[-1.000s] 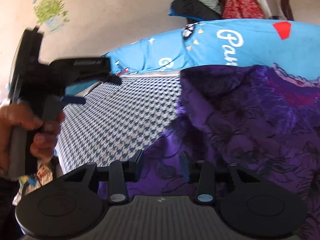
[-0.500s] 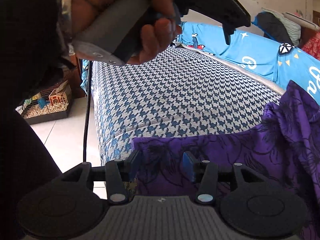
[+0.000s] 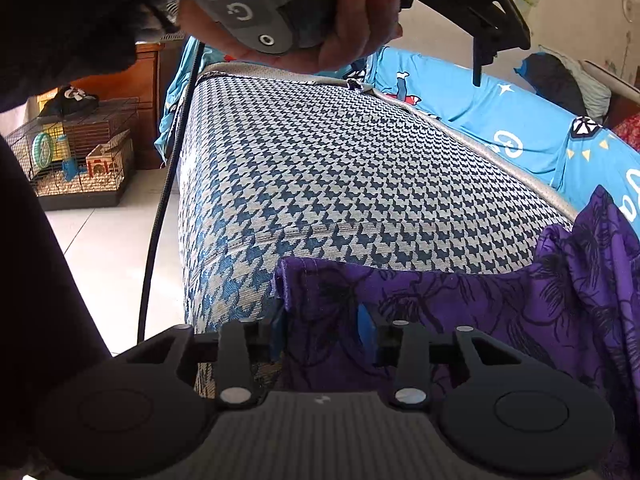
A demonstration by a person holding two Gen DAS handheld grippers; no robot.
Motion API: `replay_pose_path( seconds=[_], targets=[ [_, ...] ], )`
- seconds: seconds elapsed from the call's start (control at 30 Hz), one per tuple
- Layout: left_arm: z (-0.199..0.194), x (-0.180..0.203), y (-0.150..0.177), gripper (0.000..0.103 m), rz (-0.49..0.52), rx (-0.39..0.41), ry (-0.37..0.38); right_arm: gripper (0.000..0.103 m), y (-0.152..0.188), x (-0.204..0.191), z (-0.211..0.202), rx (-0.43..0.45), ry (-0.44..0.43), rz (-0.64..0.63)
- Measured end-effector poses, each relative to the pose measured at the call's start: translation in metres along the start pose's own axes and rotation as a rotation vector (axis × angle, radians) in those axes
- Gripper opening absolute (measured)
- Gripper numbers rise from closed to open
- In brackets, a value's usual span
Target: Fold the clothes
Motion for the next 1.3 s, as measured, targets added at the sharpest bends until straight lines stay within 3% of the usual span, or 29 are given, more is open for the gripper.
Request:
replay_pose_path(
  seconds=[0.1,0.2,0.47,0.77,0.87,0.97,1.17,1.3],
  targets=[
    [0.001,0.003,0.0,0.103,0.015,0.002,-0.005,0.01,-0.003,0.007,-0.007,0.007,-0.04,0.067],
    [0.001,0.006,-0.001,0.103,0.029,0.007,-0.012,0.009,-0.01,0.012,-0.018,0.032,-0.108,0.125],
    [0.005,0.022,0.003,0.103,0.059,-0.006,-0.006,0.009,-0.01,-0.002,-0.022,0.042,-0.194,0.123],
    [0.004,0.036,0.003,0.103,0.07,-0.003,0.008,0.018,-0.014,0.001,-0.026,0.021,-0.178,0.1],
    [0.005,0.04,0.003,0.103,0.06,-0.009,0.022,0.02,-0.014,0.016,-0.038,0.016,-0.111,0.117],
    [0.005,0.049,0.005,0.103,0.07,-0.015,0.04,0.029,-0.01,0.038,-0.051,0.012,-0.027,0.16],
    [0.006,0.072,0.015,0.103,0.135,-0.027,0.074,0.037,0.008,0.093,-0.086,-0.023,0.169,0.183],
    [0.006,0.087,0.024,0.103,0.195,-0.028,0.076,0.051,0.025,0.144,-0.103,-0.06,0.261,0.227]
  ],
)
Point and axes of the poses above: each gripper's, at about its wrist camera, not at the fingertips, and z roughly the way its jaws point, x to its right, y to its underside, the point moved 5 cm from there along z, roughly the way its jaws point, and after that the axes turned 4 degrees about -x, right-handed, at the moved point
